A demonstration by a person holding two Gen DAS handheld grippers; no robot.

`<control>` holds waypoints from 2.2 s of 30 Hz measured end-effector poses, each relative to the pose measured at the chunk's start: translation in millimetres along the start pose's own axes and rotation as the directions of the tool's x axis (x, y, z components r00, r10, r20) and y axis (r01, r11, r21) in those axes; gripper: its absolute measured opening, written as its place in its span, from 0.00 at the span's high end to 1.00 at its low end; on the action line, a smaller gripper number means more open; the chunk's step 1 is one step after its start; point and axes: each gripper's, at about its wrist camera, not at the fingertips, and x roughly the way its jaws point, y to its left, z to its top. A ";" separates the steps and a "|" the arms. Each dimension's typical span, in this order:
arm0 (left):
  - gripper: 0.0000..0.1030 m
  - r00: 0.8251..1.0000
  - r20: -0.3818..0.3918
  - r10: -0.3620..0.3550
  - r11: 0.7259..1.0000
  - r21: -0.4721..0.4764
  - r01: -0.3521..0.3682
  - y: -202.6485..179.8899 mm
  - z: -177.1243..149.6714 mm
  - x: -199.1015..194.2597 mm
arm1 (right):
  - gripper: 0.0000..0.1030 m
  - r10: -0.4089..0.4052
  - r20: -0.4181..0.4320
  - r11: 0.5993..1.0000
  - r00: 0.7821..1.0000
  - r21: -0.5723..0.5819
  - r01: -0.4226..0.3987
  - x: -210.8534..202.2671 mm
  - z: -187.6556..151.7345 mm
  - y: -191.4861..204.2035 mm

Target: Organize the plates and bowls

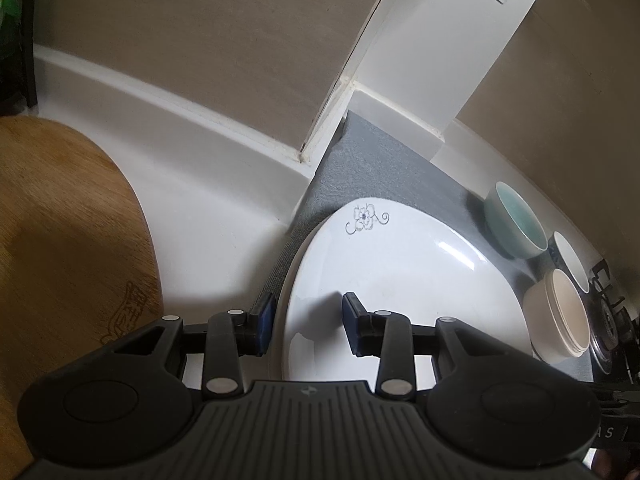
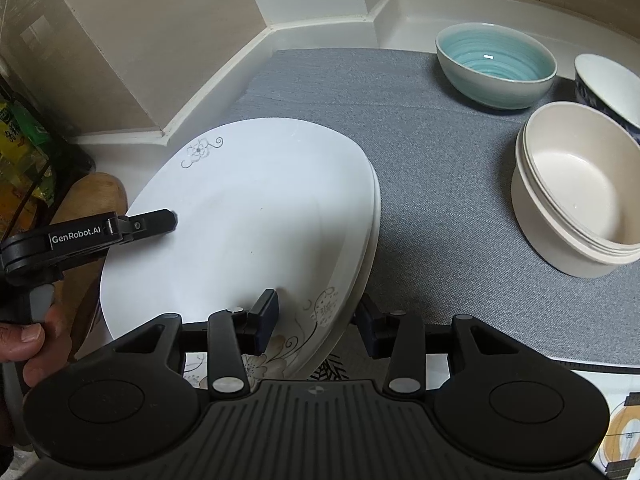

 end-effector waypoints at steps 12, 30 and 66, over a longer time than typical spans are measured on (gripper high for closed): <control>0.51 0.986 0.149 0.080 0.988 0.117 -0.098 -40.2 -15.9 -40.3 | 0.50 -0.076 0.217 0.996 0.973 -0.029 0.085 -57.5 -21.3 -15.4; 0.51 0.967 0.025 -0.254 0.839 0.503 0.207 -169.0 -104.2 -69.4 | 0.44 -0.401 0.473 0.908 0.785 0.088 0.411 -107.4 -112.6 -110.0; 0.46 0.978 0.037 -0.207 0.886 0.432 0.171 -200.0 -110.2 -63.1 | 0.40 -0.368 0.401 0.906 0.839 -0.049 0.421 -70.1 -128.9 -139.7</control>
